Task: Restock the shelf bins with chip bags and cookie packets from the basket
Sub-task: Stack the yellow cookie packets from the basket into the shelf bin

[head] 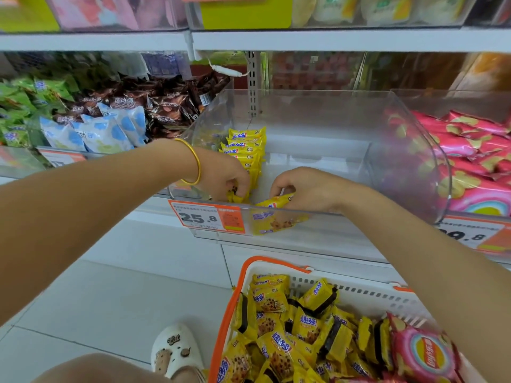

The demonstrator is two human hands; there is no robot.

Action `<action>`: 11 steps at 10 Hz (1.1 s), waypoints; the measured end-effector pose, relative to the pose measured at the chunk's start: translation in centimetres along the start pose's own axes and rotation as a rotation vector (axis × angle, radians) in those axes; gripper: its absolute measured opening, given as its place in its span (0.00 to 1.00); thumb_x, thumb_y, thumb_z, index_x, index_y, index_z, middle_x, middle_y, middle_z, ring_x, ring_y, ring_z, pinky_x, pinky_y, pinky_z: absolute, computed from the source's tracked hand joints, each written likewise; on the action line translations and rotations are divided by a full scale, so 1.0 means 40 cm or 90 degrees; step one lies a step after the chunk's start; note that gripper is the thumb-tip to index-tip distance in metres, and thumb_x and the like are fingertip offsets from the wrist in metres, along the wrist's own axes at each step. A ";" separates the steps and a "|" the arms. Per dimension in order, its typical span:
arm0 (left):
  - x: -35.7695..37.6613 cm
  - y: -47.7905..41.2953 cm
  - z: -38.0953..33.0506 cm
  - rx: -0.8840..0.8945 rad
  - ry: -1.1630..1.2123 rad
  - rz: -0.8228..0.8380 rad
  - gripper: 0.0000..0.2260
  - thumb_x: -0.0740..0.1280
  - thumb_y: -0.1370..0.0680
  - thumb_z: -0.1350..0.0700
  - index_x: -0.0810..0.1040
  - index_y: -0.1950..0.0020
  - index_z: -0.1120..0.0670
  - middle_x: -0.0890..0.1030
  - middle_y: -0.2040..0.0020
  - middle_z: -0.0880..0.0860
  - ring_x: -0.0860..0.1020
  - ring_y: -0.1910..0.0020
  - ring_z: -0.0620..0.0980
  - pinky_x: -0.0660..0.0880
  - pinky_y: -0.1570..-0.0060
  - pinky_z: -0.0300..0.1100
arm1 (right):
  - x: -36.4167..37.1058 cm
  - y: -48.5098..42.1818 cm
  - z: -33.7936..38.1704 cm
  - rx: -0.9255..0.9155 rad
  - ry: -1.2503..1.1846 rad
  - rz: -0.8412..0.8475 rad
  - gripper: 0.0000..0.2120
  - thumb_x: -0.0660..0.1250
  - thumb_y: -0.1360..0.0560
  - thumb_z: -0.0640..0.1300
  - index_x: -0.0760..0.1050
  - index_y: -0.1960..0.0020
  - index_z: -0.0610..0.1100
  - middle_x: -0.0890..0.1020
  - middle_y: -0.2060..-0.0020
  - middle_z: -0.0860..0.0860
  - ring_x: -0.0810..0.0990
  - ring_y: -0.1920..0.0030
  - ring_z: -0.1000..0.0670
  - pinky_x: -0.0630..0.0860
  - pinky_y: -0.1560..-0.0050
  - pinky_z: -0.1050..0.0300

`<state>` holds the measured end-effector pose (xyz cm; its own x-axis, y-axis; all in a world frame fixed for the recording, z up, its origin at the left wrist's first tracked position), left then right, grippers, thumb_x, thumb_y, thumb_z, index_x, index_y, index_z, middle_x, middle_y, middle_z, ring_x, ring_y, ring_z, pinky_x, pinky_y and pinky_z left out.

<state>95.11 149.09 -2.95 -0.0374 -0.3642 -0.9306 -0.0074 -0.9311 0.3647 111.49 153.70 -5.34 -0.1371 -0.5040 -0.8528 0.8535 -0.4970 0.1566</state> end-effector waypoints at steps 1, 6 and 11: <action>-0.001 -0.002 0.019 -0.019 0.026 -0.007 0.12 0.71 0.27 0.58 0.80 0.47 0.44 0.78 0.52 0.42 0.76 0.50 0.43 0.75 0.44 0.48 | 0.014 -0.030 0.049 -0.054 0.053 0.036 0.12 0.74 0.30 0.43 0.77 0.48 0.46 0.70 0.65 0.59 0.69 0.60 0.55 0.64 0.68 0.72; -0.027 0.051 -0.015 -0.120 0.234 -0.115 0.05 0.62 0.22 0.65 0.73 0.49 0.57 0.81 0.54 0.58 0.83 0.60 0.54 0.80 0.60 0.47 | 0.069 -0.145 0.107 0.016 0.228 -0.006 0.18 0.64 0.23 0.47 0.63 0.68 0.43 0.67 0.70 0.49 0.69 0.62 0.46 0.61 0.72 0.60; 0.131 0.337 -0.176 -0.110 0.274 -0.708 0.10 0.57 0.29 0.56 0.75 0.52 0.51 0.70 0.57 0.43 0.71 0.59 0.44 0.69 0.66 0.41 | -0.005 -0.040 0.102 0.079 -0.172 -0.054 0.19 0.74 0.30 0.37 0.63 0.66 0.44 0.74 0.73 0.48 0.77 0.70 0.49 0.77 0.66 0.56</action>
<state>101.84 134.51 -3.12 0.2414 0.6931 -0.6792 0.3108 -0.7182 -0.6225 108.12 151.71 -3.38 -0.3475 -0.6187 -0.7046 0.7677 -0.6192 0.1651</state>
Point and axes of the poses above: each hand's wrist, its own y-axis away from the middle knuckle, its own x-axis out of the palm, z = x × y, the point moved 4 cm from there along -y, towards the middle knuckle
